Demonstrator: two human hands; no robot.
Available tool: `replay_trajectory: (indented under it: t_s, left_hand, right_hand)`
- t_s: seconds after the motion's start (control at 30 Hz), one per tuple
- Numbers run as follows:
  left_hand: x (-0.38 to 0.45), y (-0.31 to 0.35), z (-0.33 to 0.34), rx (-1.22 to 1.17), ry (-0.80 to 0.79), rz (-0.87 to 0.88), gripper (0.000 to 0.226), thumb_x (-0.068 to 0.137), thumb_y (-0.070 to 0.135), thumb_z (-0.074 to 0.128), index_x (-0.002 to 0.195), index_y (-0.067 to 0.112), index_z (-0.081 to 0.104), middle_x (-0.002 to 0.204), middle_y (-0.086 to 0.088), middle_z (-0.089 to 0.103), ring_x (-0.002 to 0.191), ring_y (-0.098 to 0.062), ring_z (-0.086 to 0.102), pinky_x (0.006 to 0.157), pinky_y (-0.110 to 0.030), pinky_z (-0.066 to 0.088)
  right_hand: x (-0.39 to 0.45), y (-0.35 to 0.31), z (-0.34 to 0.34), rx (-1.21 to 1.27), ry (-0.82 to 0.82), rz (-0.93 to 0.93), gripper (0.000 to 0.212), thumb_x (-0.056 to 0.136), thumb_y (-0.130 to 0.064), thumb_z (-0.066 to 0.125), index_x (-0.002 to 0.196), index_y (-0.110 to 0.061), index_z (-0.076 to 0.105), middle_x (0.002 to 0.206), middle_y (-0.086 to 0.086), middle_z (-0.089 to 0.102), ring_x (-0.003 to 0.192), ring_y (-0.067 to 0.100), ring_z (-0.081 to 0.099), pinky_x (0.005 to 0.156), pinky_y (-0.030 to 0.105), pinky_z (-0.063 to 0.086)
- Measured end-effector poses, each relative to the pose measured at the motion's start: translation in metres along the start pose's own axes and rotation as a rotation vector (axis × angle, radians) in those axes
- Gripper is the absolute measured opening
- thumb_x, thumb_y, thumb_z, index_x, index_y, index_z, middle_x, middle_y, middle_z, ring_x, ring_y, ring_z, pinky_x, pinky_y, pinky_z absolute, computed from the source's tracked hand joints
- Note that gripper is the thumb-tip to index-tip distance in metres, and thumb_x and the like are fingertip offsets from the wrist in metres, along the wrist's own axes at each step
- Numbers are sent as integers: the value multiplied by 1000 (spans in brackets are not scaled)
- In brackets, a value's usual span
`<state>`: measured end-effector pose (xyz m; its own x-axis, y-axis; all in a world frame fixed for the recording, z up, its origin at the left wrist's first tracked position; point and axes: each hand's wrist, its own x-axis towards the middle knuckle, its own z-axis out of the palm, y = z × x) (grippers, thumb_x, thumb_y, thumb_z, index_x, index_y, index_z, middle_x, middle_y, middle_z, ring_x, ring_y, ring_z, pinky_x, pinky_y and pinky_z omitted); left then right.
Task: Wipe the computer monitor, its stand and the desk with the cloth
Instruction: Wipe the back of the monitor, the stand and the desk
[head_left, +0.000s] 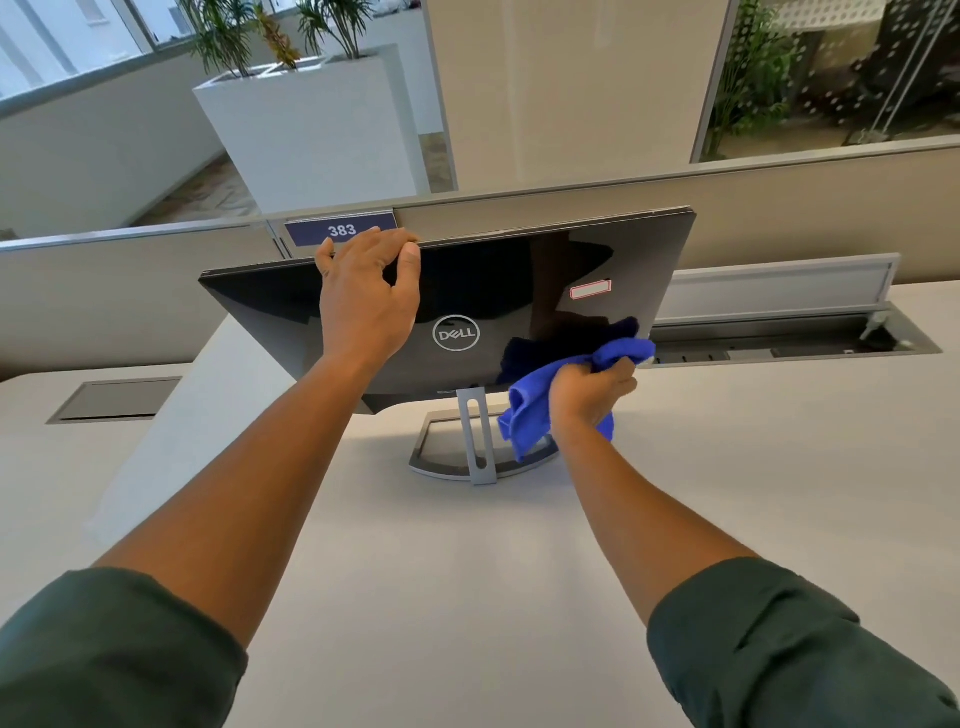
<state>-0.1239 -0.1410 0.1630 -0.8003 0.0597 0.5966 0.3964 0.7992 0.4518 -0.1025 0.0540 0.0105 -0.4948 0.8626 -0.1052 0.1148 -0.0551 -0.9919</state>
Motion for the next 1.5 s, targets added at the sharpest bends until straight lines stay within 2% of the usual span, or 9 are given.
replay_trajectory:
  t_s: [0.2,0.3,0.47,0.77,0.9,1.03,1.1,1.33,1.5]
  left_hand:
    - [-1,3,-4,26,-8,-11,36,103,43,40,118,29,69,124,10,66,123,-8,49,119,-34,10]
    - [-2,4,-7,35,-9,-21,36,103,44,40,119,30,69,123,11,66,121,-7,47,121,-40,17]
    - [0,6,-6,23,-18,-40,35,103,42,40,117,30,70,122,12,67,122,-8,50,122,-38,12]
    - [0,4,-6,42,6,-44,35,101,45,41,114,31,70,118,10,68,101,8,27,116,-47,29]
    - [-1,5,-8,44,-17,-53,35,102,45,41,119,32,68,124,9,67,115,-3,40,118,-48,26]
    - [-3,7,-7,47,-27,-49,36,103,44,40,119,30,68,125,9,66,123,-11,47,122,-45,18]
    - [-2,8,-7,47,-29,-51,36,103,44,39,120,29,69,125,9,66,123,-11,48,122,-44,17]
    - [0,9,-7,50,-39,-59,37,103,43,38,120,29,69,126,10,66,125,-11,49,123,-42,13]
    - [-1,7,-7,51,-38,-51,37,103,44,38,118,30,69,122,10,67,122,-9,47,121,-43,18]
  right_hand:
    - [-45,4,12,-248,-284,-841,25,84,2,58,106,-10,59,107,12,48,86,22,53,62,26,50]
    - [-44,-21,16,-233,-222,-925,30,83,-1,58,111,-10,62,103,15,50,83,26,54,50,30,50]
    - [-35,-73,21,-133,-16,-897,35,87,-11,52,121,-14,59,107,17,50,93,29,54,54,26,45]
    - [-56,-21,27,-607,-558,-1509,23,76,-1,67,93,-16,70,99,4,57,86,23,56,74,32,51]
    - [-18,23,-3,-800,-682,-1429,32,76,7,62,100,-14,67,105,7,53,92,25,56,75,33,51]
    - [17,34,-35,-590,-325,-886,32,80,0,60,110,-12,61,119,14,48,96,33,55,67,33,50]
    - [34,20,-38,-459,-143,-788,36,78,3,56,112,-9,55,119,19,47,99,37,54,69,39,54]
    - [19,-30,-12,-266,6,-955,33,84,-11,44,115,-13,54,113,18,47,103,31,50,73,34,54]
    - [-23,-33,14,-382,-237,-1301,30,83,-9,54,111,-17,64,103,12,54,93,28,46,80,40,48]
